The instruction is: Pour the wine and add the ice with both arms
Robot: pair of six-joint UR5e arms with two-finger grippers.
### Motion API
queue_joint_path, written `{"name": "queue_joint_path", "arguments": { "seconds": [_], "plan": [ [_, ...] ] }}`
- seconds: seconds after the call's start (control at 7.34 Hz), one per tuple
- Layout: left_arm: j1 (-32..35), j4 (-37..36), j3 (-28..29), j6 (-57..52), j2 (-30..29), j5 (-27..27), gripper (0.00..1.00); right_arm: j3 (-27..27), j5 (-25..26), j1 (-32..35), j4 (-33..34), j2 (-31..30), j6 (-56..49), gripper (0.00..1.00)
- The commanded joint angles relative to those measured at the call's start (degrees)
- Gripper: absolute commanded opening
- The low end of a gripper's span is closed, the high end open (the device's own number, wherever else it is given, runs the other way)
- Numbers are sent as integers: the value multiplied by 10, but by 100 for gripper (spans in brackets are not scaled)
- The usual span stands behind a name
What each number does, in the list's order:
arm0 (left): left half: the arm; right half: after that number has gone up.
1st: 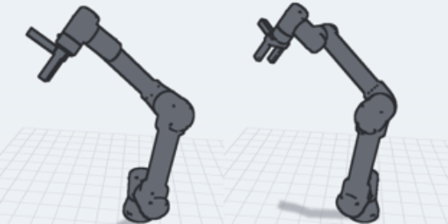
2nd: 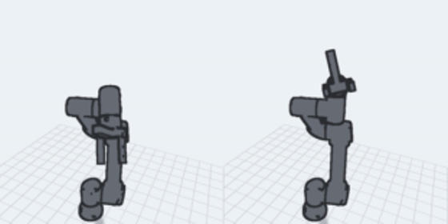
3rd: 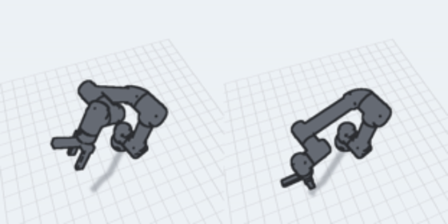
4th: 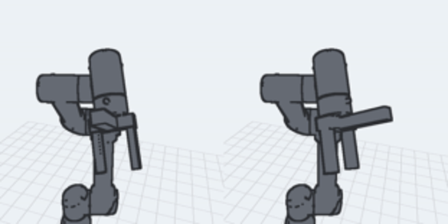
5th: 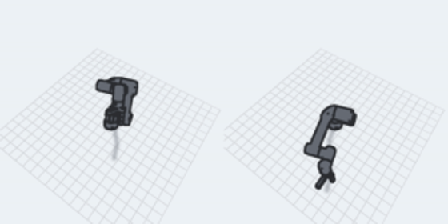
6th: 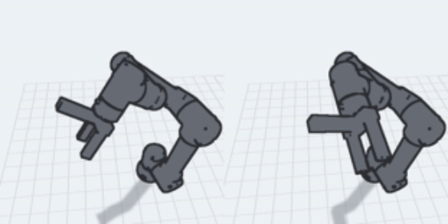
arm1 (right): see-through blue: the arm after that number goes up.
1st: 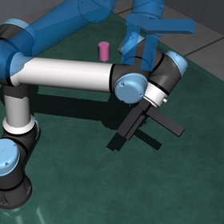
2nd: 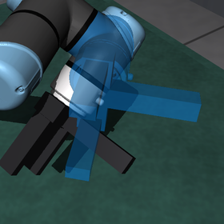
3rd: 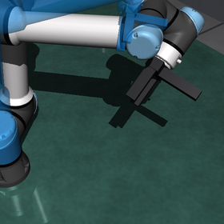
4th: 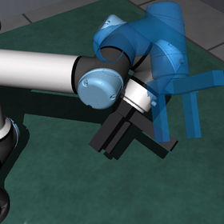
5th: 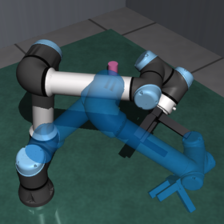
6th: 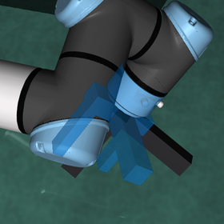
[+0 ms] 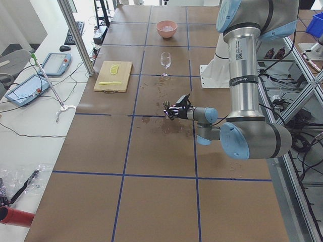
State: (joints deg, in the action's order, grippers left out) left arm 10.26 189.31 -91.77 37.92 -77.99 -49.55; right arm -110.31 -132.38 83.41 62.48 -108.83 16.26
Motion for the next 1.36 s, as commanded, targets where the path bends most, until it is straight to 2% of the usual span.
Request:
{"name": "queue_joint_path", "arguments": {
  "seconds": [0.0, 0.27, 1.23],
  "plan": [
    [-3, 3, 46, 46, -38, 49, 0, 0, 0, 0, -1, -1, 0, 100],
    [-3, 23, 48, 45, -39, 69, 0, -1, -1, 0, -1, -1, 0, 100],
    [-7, 21, 77, 39, -61, 70, 0, -1, -1, 0, -1, -1, 0, 100]
  ]
}}
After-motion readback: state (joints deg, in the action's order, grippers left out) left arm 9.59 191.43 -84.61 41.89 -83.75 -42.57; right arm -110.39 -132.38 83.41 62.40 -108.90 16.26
